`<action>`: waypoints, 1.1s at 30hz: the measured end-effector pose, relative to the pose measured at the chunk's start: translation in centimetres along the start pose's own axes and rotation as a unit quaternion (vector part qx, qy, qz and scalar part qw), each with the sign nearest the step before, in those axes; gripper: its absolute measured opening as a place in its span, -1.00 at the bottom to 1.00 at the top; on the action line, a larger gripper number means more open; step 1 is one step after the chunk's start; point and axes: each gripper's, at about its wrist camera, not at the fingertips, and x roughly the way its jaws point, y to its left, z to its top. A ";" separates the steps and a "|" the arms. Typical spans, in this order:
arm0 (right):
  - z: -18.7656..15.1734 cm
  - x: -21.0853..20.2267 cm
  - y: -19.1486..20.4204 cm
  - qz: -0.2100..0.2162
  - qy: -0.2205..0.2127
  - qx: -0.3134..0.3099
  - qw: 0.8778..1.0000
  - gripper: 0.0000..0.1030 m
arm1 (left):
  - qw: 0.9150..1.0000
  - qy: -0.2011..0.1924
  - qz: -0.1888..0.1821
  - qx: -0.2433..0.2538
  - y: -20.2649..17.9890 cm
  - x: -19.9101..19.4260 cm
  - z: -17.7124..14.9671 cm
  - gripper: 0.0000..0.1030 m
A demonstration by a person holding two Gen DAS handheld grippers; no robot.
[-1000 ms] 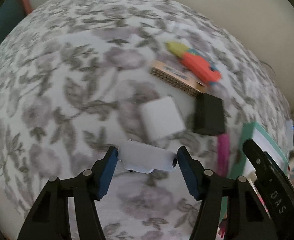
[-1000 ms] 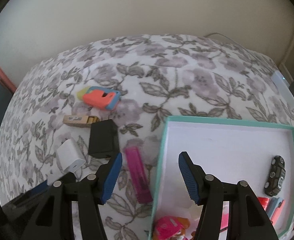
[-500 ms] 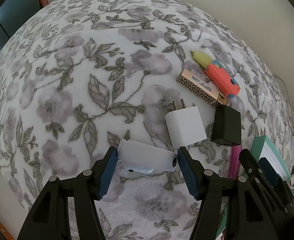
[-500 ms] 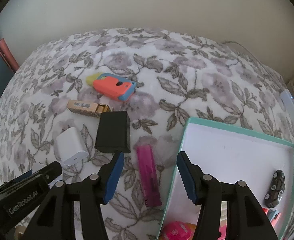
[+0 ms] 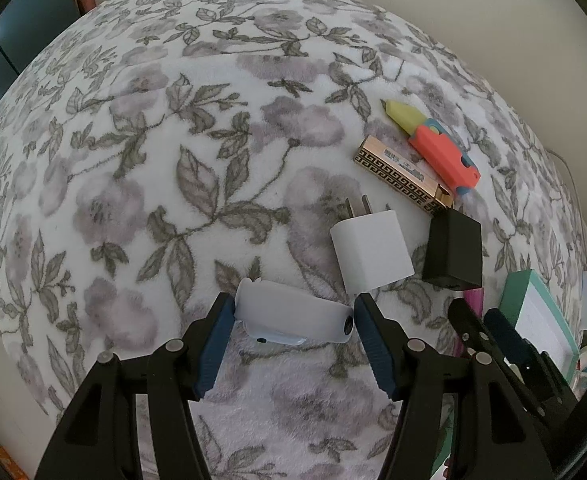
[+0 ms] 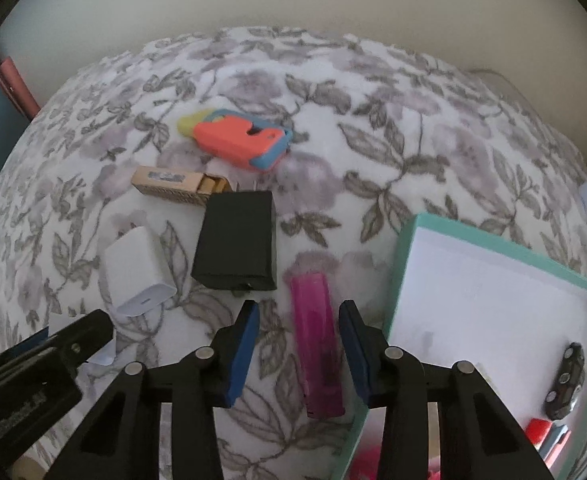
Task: Organize rigid objects
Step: 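Grasp the white plastic band with left tool while right grasps the magenta stick, then carry both items over the tray and open both tools to drop them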
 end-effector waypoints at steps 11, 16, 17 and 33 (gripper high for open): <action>-1.0 0.2 -0.3 0.030 0.022 0.014 0.999 -0.56 | 1.000 0.001 0.005 0.007 -0.1 0.0 -0.2 0.23; -2.1 -0.2 0.3 0.017 0.025 -0.002 1.000 -0.59 | 1.000 -0.003 0.011 0.014 -0.2 0.0 0.0 0.24; -2.4 -0.3 0.5 0.014 0.025 -0.007 1.000 -0.59 | 1.000 -0.003 0.013 0.016 -0.3 0.0 0.0 0.24; -3.8 -8.3 -2.5 0.033 -0.045 0.072 0.996 -0.60 | 0.998 -0.063 -0.001 0.028 -1.0 -4.5 -1.0 0.22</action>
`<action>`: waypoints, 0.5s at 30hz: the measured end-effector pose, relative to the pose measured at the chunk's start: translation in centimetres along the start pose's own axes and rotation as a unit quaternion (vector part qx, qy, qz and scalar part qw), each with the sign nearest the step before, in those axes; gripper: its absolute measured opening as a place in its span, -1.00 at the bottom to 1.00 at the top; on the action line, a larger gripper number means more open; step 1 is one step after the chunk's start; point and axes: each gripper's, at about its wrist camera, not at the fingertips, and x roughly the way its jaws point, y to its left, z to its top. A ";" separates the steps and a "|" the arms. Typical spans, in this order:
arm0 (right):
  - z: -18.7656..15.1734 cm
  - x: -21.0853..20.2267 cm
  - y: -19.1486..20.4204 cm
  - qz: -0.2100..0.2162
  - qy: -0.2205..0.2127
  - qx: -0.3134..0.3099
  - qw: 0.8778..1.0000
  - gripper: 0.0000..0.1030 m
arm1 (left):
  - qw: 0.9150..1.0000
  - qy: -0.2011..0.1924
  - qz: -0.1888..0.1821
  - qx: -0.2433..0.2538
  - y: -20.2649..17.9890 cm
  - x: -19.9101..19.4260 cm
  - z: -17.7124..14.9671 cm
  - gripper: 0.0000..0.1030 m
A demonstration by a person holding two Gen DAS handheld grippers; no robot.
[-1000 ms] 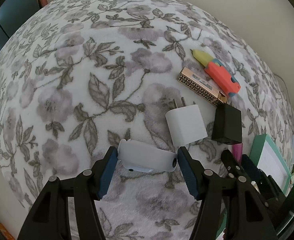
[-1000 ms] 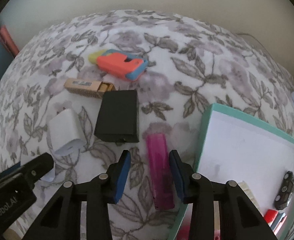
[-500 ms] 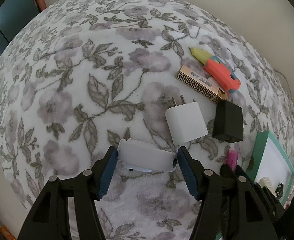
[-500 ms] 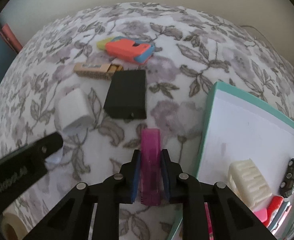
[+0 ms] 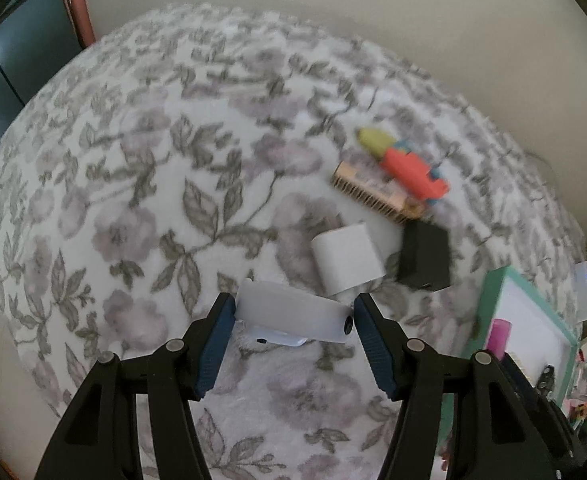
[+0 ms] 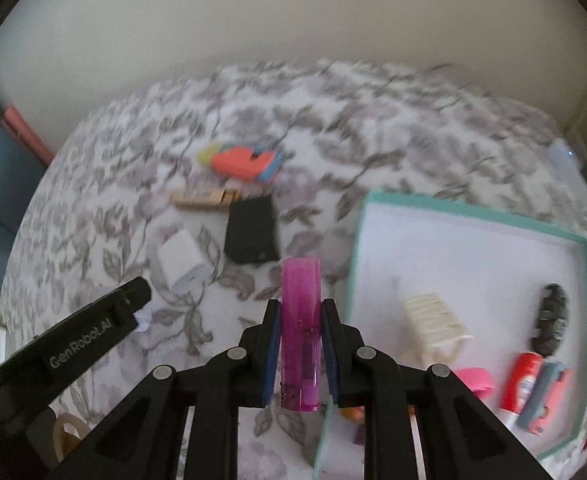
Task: Organize rigid objects
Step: 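Carry both items over the tray and open both tools to drop them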
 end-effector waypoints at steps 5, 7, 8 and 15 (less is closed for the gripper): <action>1.0 -2.5 -2.9 -0.033 -0.031 0.027 0.999 -0.60 | 0.999 -0.027 -0.023 0.022 -2.5 -2.6 0.1 0.22; 1.2 -3.5 -4.9 -0.039 -0.040 0.049 0.997 -0.60 | 0.998 -0.034 -0.032 0.039 -4.0 -3.5 -0.1 0.22; 1.2 -3.7 -5.6 -0.042 -0.043 0.056 0.997 -0.60 | 0.997 -0.037 -0.036 0.050 -4.8 -4.0 -0.2 0.22; 0.5 -5.0 -12.0 -0.110 -0.045 0.118 0.986 -0.60 | 0.990 -0.041 -0.072 0.112 -10.6 -5.8 -1.4 0.23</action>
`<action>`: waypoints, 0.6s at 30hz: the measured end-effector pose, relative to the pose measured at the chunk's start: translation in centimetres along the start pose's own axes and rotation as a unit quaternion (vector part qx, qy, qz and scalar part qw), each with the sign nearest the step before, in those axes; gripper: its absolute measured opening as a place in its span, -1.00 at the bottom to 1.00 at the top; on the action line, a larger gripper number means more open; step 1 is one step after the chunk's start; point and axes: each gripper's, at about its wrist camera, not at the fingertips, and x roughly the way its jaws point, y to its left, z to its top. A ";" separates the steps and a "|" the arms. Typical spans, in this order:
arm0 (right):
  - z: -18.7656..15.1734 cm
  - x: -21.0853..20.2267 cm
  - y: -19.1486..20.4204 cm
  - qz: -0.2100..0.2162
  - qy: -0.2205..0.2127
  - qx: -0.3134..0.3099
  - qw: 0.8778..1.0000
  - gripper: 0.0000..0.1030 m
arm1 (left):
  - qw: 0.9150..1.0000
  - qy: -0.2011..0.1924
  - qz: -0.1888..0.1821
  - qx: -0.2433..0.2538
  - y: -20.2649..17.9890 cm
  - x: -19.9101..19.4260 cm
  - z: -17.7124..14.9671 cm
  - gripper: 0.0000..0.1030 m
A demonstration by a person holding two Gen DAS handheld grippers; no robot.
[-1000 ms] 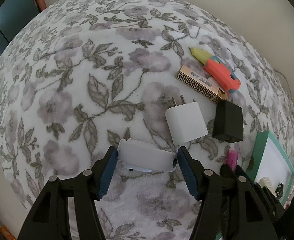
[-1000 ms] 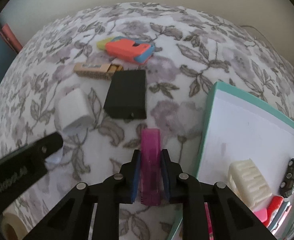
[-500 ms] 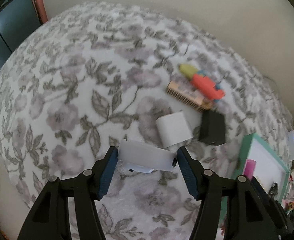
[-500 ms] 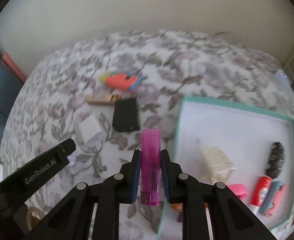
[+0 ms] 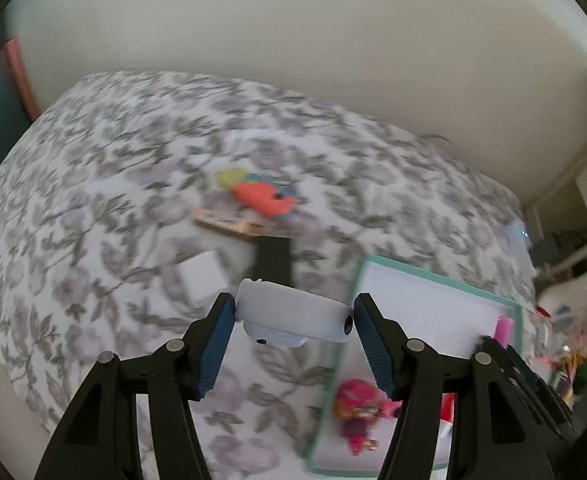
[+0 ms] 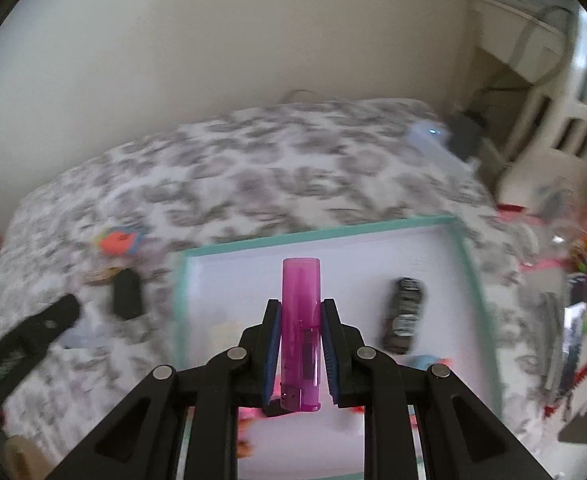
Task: Organize rigid objects
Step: 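Carry both items over the tray and open both tools to drop them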
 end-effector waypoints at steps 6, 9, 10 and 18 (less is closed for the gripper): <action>0.0 1.5 -3.1 -0.018 0.017 0.034 0.999 -0.60 | 0.998 0.029 -0.025 0.049 -4.9 1.7 0.0 0.23; -0.1 2.8 -3.8 -0.022 0.027 0.044 0.998 -0.60 | 0.997 0.046 -0.034 0.049 -6.4 3.2 0.1 0.23; -0.1 3.2 -4.0 -0.023 0.030 0.047 0.998 -0.60 | 0.997 0.046 -0.034 0.049 -6.7 3.6 0.0 0.23; -0.7 6.5 -5.0 -0.028 0.064 0.061 0.996 -0.59 | 0.996 0.040 -0.032 0.075 -7.9 6.7 -0.8 0.23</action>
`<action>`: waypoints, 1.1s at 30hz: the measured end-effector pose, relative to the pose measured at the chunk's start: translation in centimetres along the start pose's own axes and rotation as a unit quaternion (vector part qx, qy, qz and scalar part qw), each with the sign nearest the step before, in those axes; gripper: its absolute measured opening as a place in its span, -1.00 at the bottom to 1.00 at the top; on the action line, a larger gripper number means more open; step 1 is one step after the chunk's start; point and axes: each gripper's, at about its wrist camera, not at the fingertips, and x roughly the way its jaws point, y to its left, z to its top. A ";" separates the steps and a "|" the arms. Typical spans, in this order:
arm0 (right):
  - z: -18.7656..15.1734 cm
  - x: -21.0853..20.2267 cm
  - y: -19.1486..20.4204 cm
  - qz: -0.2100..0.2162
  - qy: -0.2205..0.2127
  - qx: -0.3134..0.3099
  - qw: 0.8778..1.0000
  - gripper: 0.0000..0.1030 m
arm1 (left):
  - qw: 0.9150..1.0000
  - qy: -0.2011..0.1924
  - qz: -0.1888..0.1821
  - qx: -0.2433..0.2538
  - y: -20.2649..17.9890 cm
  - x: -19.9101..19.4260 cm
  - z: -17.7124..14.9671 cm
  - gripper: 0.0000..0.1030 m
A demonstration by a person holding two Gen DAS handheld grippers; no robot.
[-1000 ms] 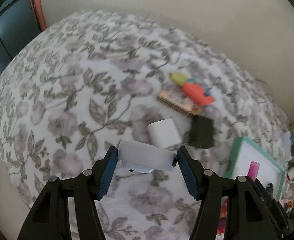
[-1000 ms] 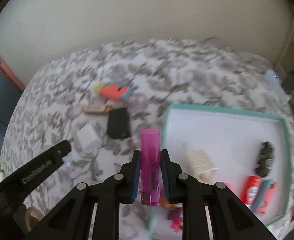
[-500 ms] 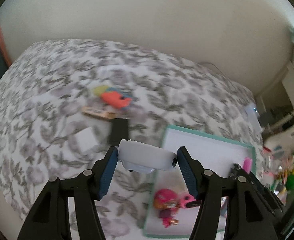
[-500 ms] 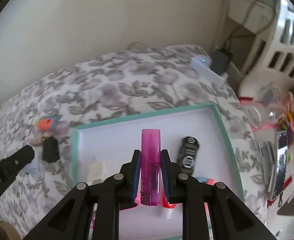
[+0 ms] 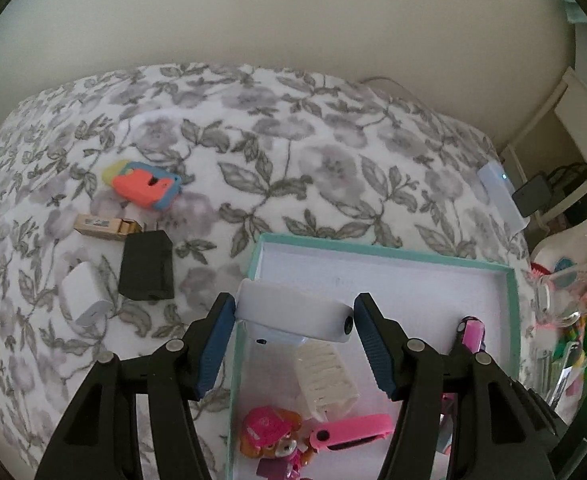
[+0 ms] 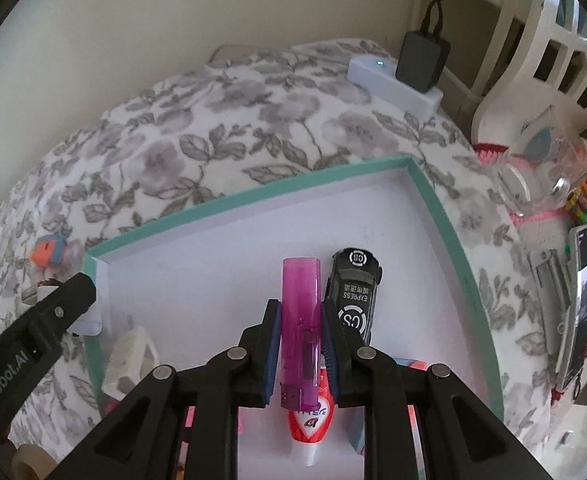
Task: Organize rigid objects
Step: 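Carry both items over the tray and open both tools to drop them, then move both open tools back over the chargers beside the tray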
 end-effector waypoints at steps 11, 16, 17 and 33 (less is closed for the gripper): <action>-0.3 0.3 0.7 -0.008 0.000 -0.017 1.000 -0.59 | 1.000 0.007 -0.011 0.004 0.4 0.7 -0.4 0.24; -0.3 0.0 0.9 -0.010 -0.006 -0.020 1.000 -0.58 | 1.000 0.007 -0.015 0.001 0.5 0.5 -0.3 0.25; -0.2 -0.1 0.9 -0.011 -0.008 -0.021 1.000 -0.58 | 1.000 0.008 -0.017 -0.001 0.6 0.5 -0.3 0.25; 0.3 -2.8 1.2 -0.030 -0.048 -0.027 0.998 0.11 | 0.999 -0.024 -0.018 -0.020 2.1 -2.7 0.8 0.76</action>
